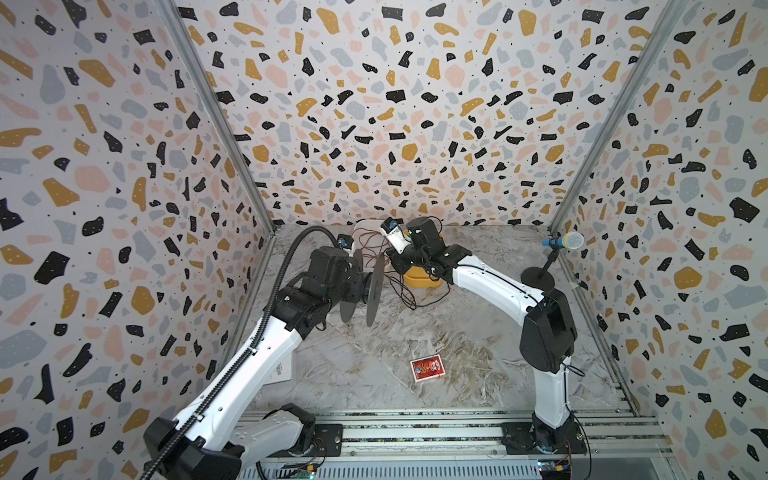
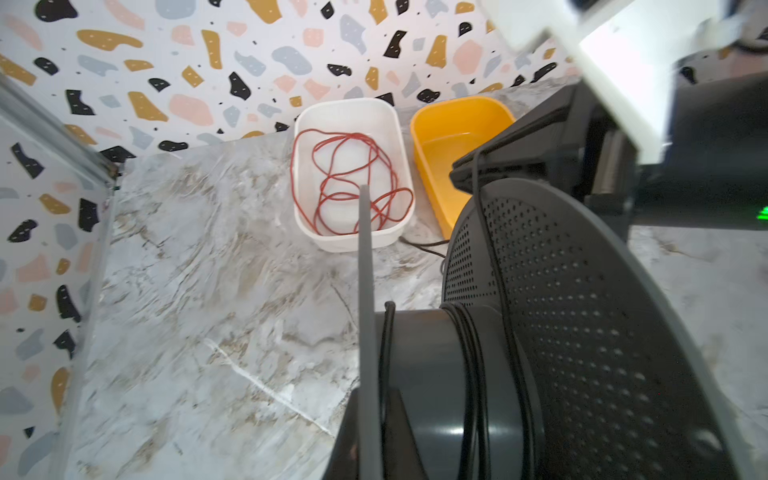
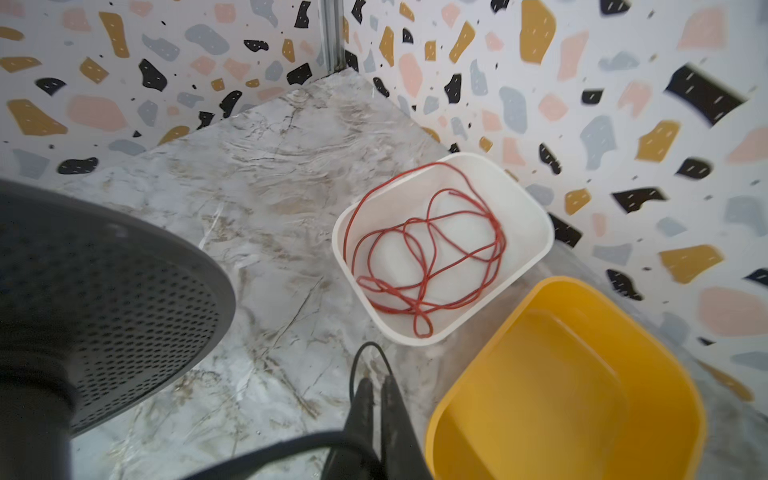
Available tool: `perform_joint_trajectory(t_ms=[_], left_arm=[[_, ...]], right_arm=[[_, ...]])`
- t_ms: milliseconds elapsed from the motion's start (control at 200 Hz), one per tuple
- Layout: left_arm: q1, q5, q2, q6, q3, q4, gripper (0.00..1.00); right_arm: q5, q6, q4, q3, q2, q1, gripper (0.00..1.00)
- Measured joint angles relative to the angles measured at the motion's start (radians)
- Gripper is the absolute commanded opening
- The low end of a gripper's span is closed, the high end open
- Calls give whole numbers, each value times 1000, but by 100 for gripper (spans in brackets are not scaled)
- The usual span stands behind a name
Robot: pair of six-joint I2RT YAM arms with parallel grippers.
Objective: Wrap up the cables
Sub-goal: 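Raise the cable over the spool hub with the right gripper, then pull the cable down below the spool toward the robot with the right gripper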
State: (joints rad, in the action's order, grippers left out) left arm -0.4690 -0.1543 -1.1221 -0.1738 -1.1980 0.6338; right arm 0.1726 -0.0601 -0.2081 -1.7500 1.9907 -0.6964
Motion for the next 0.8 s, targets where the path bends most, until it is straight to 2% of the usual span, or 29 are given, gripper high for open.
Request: perform_joint_trajectory(t_ms=[235, 360, 451, 671, 801], left_arm=[[0, 95, 3, 2, -95, 95, 0], [0, 125, 0, -2, -134, 106, 0], [0, 140, -4, -7, -150, 106, 0], [0, 173, -9, -24, -177, 107, 0], [2, 180, -12, -25, -184, 106, 0]], right_arm=[[236, 133, 187, 325, -39, 158, 29], [338, 189, 273, 473, -64, 170, 39], [391, 216, 325, 550, -103, 162, 51], [432, 259, 393, 718, -324, 154, 79], [378, 273, 401, 791, -495, 154, 88]])
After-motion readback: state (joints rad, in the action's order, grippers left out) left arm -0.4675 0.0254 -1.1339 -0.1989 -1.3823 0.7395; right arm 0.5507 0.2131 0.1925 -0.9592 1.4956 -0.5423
